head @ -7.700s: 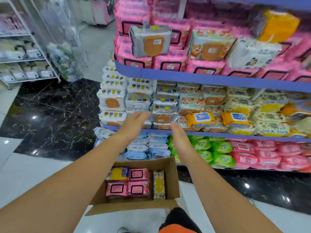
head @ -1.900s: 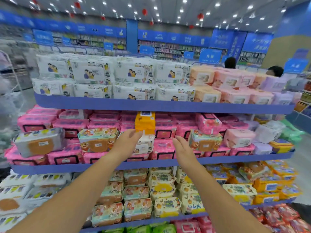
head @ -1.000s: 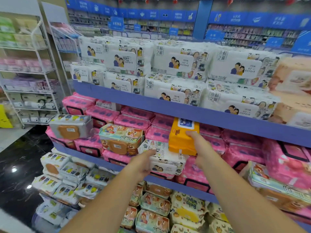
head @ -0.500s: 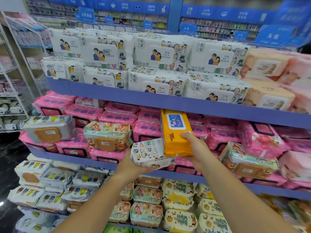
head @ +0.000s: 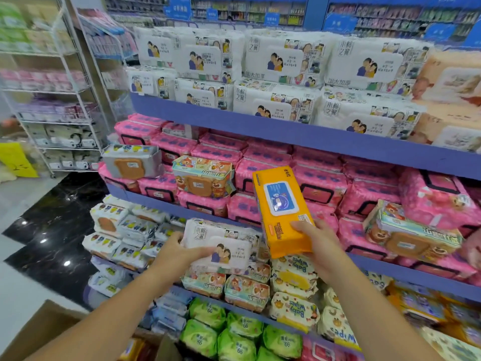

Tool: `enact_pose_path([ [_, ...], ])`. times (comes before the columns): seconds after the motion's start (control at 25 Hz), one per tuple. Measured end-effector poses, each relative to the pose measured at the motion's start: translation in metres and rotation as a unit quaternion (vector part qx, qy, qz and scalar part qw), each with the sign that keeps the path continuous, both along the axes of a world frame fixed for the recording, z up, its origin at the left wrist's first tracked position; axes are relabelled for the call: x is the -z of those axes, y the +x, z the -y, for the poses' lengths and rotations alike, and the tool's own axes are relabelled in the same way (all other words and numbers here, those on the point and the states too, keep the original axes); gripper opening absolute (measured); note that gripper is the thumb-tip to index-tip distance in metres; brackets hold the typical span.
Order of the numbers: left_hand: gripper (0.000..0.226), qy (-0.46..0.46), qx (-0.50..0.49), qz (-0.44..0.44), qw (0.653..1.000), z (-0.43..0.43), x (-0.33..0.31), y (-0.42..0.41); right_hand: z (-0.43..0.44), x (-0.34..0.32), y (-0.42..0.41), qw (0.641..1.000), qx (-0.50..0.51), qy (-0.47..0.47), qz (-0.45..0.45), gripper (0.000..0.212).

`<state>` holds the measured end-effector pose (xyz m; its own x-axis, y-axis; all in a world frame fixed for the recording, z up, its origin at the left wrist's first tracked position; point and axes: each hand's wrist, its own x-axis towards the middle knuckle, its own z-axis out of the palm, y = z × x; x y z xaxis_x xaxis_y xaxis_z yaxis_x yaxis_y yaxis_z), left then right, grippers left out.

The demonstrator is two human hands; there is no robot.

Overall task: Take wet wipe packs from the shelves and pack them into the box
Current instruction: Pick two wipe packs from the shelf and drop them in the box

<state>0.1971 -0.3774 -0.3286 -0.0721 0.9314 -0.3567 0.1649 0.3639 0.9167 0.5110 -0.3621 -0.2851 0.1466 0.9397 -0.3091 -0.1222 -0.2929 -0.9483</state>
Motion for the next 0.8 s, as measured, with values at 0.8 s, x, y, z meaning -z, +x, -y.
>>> enact_pose_path([
  [0.8, 0.028, -0.224, -0.127, 0.004, 0.966, 0.149, 0.186, -0.420, 0.175, 0.254, -0.408, 0.963, -0.074, -0.258, -0.033, 0.048],
])
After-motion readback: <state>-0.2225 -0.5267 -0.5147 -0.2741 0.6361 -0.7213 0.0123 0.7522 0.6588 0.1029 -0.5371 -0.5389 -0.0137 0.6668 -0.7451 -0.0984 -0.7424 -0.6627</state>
